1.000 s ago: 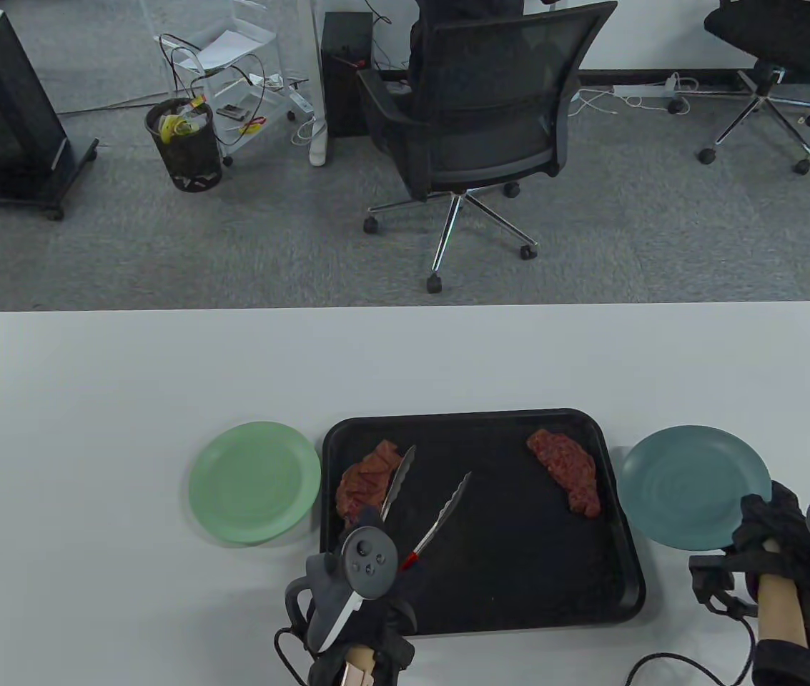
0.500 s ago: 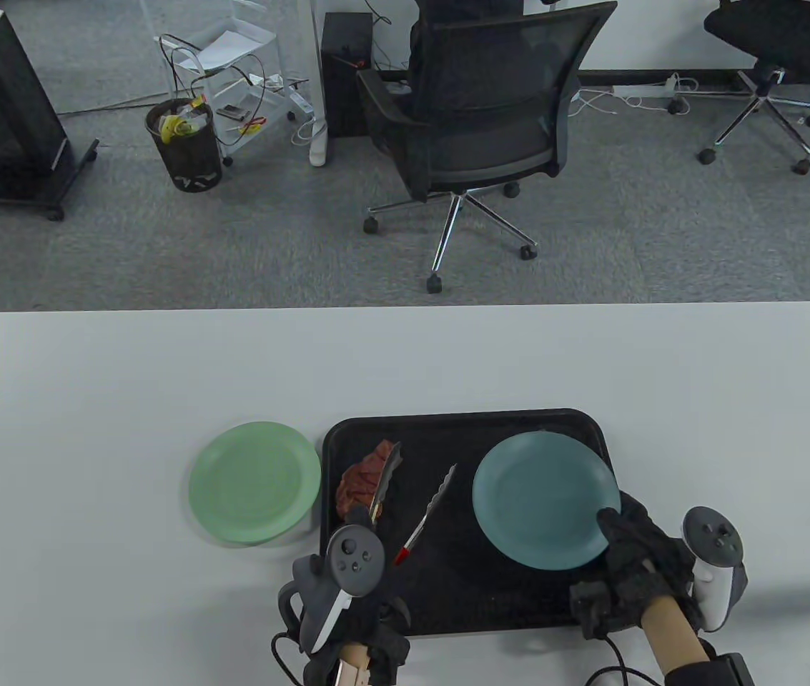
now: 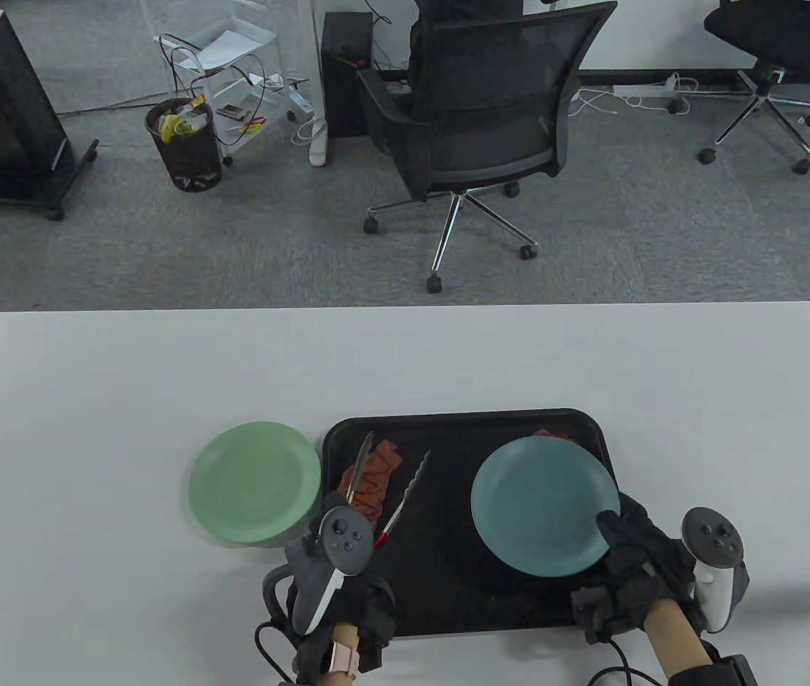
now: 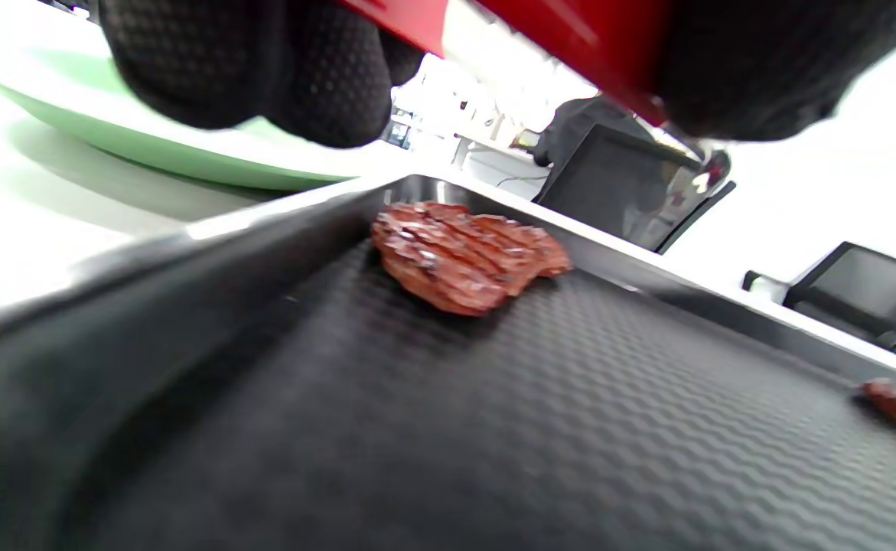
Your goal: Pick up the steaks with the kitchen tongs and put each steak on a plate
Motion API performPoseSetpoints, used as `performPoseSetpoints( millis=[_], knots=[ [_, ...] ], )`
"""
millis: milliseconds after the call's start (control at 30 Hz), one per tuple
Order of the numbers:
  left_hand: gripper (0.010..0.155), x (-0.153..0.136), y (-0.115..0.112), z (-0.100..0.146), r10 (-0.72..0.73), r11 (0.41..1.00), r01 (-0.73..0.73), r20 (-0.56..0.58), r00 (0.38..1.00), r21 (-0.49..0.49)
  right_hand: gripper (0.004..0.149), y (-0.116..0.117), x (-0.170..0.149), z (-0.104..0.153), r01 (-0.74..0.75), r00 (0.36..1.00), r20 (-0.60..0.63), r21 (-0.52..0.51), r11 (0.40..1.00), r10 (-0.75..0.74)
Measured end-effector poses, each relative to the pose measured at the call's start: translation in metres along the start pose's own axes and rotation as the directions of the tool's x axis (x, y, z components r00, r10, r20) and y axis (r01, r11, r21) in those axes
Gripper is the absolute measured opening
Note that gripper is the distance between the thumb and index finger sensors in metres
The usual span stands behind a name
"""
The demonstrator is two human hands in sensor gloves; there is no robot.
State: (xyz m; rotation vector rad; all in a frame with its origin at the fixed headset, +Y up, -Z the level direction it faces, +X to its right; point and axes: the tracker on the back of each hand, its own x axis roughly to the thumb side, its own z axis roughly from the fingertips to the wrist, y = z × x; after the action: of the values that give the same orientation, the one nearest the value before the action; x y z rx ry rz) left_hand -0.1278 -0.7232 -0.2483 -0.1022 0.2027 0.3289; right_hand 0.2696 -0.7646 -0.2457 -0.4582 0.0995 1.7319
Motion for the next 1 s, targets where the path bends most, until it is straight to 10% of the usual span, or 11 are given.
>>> performPoseSetpoints(
  millis=[367, 633, 1000],
  knots=[
    [0.103, -0.011, -0.017, -0.019, -0.185, 0.97, 0.167, -0.086, 0.979, -0.179, 0.053, -0.007, 0.001, -0.005, -0.024, 1.0, 0.012, -0.027, 0.999, 0.025],
    [0.095, -0.001, -0.01, -0.008, -0.301, 0.951, 0.305, -0.08, 0.95, 0.047, 0.053, 0.001, 0.0, 0.0, -0.085, 0.996, 0.036, -0.007, 0.996, 0.086],
    [0.094, 0.028, 0.004, 0.012, -0.144, 0.987, 0.133, 0.13, 0.981, 0.092, 0.053, 0.014, -0.01, 0.001, -0.137, 0.99, 0.019, 0.045, 0.99, 0.136]
  ],
)
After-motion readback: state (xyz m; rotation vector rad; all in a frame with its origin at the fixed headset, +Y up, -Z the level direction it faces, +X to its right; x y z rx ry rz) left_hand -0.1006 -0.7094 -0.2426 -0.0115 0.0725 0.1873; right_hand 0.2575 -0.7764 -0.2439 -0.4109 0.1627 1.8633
